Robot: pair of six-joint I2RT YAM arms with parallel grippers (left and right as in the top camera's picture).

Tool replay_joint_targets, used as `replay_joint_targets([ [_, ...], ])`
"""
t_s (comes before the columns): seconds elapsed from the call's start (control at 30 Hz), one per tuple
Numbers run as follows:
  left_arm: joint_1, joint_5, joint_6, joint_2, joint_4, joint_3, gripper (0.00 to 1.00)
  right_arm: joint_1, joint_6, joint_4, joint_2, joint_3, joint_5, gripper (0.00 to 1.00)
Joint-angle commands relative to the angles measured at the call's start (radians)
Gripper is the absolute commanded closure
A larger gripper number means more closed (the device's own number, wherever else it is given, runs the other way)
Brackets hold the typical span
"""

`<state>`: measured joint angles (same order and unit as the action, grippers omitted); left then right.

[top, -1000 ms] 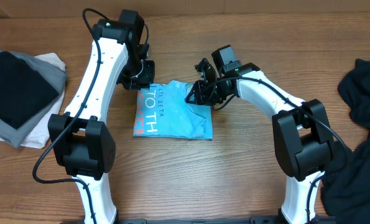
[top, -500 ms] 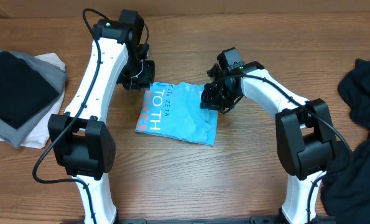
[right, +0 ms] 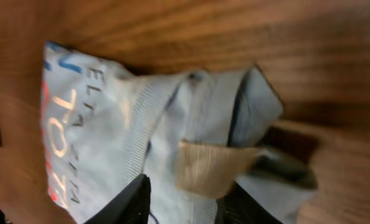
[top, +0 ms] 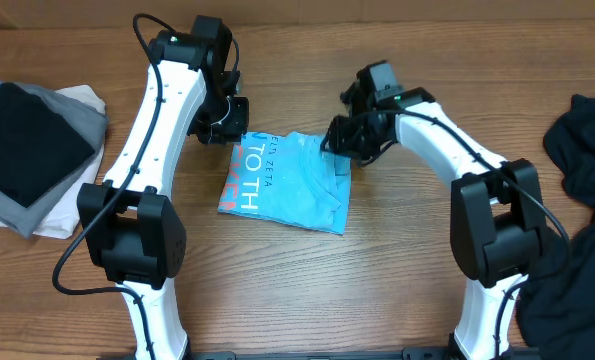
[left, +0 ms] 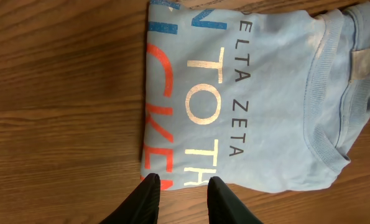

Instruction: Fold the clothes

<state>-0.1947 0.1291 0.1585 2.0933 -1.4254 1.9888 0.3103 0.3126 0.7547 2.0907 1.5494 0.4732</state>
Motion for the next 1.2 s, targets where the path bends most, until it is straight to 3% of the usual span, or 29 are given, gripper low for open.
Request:
replay_joint_targets([
  [0.0,-0.002,-0.006,0.013,0.012,-0.003,0.021,0.71,0.004,-0.026,0.005,-0.003,0.023,0.025,0.58],
  [0.07,-0.002,-0.006,0.013,0.012,-0.003,0.021,0.71,0.011,-0.031,0.026,-0.003,0.023,-0.022,0.52],
  [0.2,-0.002,-0.006,0.013,0.012,-0.003,0.021,0.71,0.015,-0.031,0.038,0.000,0.022,-0.065,0.50],
  [0.77,-0.002,-0.006,0.013,0.012,-0.003,0.021,0.70,0.037,-0.031,0.013,0.032,0.022,-0.046,0.50],
  [1.03,-0.002,-0.006,0.013,0.012,-0.003,0.021,0.70,0.042,-0.031,0.045,0.032,0.022,-0.046,0.67],
  [1.17,-0.002,-0.006,0.013,0.012,-0.003,0.021,0.70,0.043,-0.031,0.042,0.032,0.022,-0.029,0.94],
])
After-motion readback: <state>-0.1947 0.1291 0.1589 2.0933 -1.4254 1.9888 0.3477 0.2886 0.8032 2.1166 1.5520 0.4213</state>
